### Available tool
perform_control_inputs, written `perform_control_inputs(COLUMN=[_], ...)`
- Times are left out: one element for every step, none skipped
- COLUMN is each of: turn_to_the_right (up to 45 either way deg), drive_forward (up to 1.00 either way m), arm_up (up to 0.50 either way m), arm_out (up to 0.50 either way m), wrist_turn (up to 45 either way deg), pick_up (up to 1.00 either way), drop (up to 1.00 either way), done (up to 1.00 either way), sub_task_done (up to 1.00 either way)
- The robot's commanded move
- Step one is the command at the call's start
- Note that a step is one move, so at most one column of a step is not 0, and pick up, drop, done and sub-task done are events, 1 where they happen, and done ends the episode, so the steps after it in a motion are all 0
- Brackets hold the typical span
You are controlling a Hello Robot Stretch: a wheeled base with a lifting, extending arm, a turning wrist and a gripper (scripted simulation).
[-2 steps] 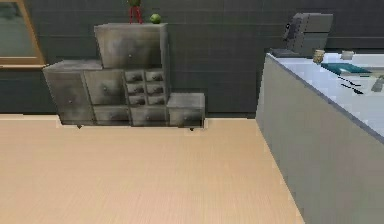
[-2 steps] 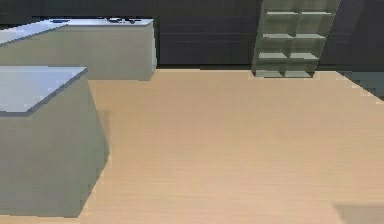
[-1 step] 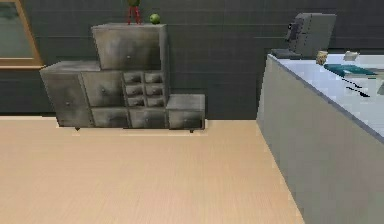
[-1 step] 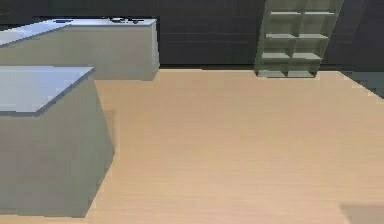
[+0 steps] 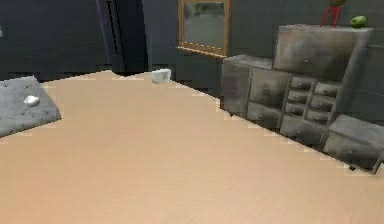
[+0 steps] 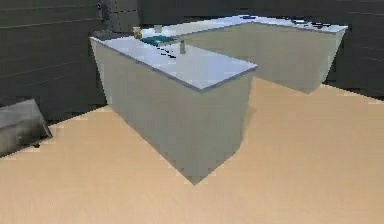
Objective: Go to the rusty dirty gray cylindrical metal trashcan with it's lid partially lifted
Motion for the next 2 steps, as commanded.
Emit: perform_control_inputs(turn_to_the_right=[-36.0, 0.0], drive_forward=[0.00, 0.40], arm_up=[0.00, 0.00], arm_out=[0.00, 0.00], wrist_turn=[0.0, 0.0], pick_up=[0.00, 0.00], drop=[0.00, 0.00], done=[0.00, 0.00], sub_task_done=[0.00, 0.00])
